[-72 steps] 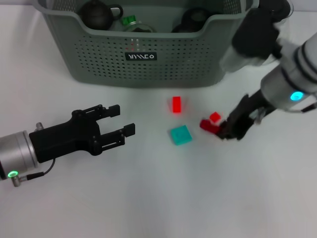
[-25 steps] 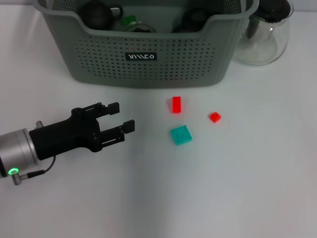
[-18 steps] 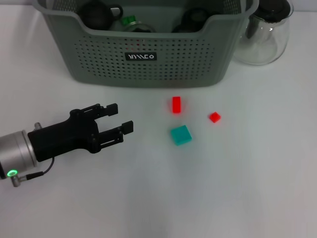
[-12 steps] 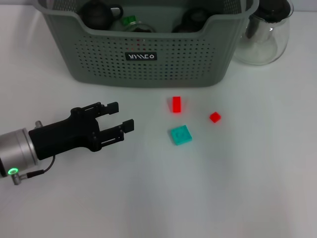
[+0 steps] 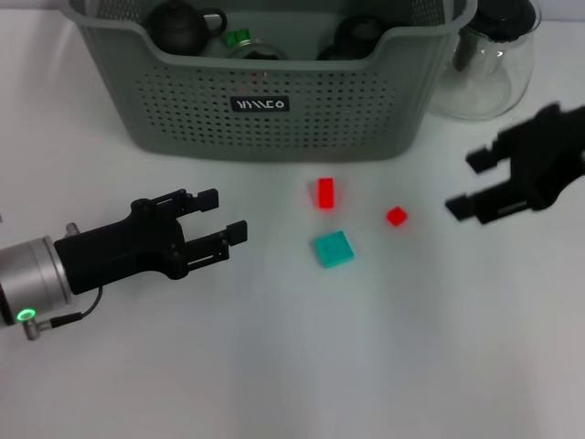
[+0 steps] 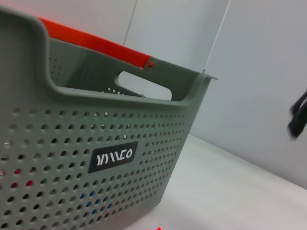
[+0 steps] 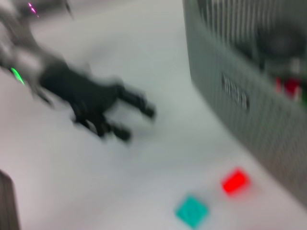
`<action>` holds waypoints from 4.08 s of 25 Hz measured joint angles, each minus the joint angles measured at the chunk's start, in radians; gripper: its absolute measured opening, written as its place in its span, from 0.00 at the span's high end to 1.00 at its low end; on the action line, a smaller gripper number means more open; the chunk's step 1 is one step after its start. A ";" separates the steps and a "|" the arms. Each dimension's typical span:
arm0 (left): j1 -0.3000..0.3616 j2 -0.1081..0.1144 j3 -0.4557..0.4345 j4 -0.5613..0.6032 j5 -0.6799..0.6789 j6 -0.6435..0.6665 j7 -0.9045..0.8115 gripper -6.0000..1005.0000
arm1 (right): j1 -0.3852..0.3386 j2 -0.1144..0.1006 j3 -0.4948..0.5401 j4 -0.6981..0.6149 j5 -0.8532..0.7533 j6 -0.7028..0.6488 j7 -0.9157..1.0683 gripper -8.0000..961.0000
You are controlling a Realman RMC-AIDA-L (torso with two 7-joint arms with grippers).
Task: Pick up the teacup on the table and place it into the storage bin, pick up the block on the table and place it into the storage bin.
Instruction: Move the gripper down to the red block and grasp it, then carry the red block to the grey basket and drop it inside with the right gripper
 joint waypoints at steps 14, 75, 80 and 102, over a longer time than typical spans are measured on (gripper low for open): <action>0.004 0.000 -0.003 -0.017 0.004 0.001 0.006 0.29 | 0.264 0.008 -0.254 0.532 -0.289 0.320 0.253 0.41; 0.009 0.002 -0.006 -0.023 0.001 -0.022 0.009 0.29 | -0.067 0.005 -0.260 -0.252 0.162 0.424 0.357 0.79; 0.005 0.002 -0.007 -0.023 0.000 -0.026 0.006 0.29 | -0.038 0.007 -0.191 -0.241 0.354 0.509 0.279 0.79; -0.002 0.001 -0.002 -0.026 0.000 -0.036 0.002 0.29 | 0.692 0.008 -0.234 1.052 -0.176 1.100 0.336 0.79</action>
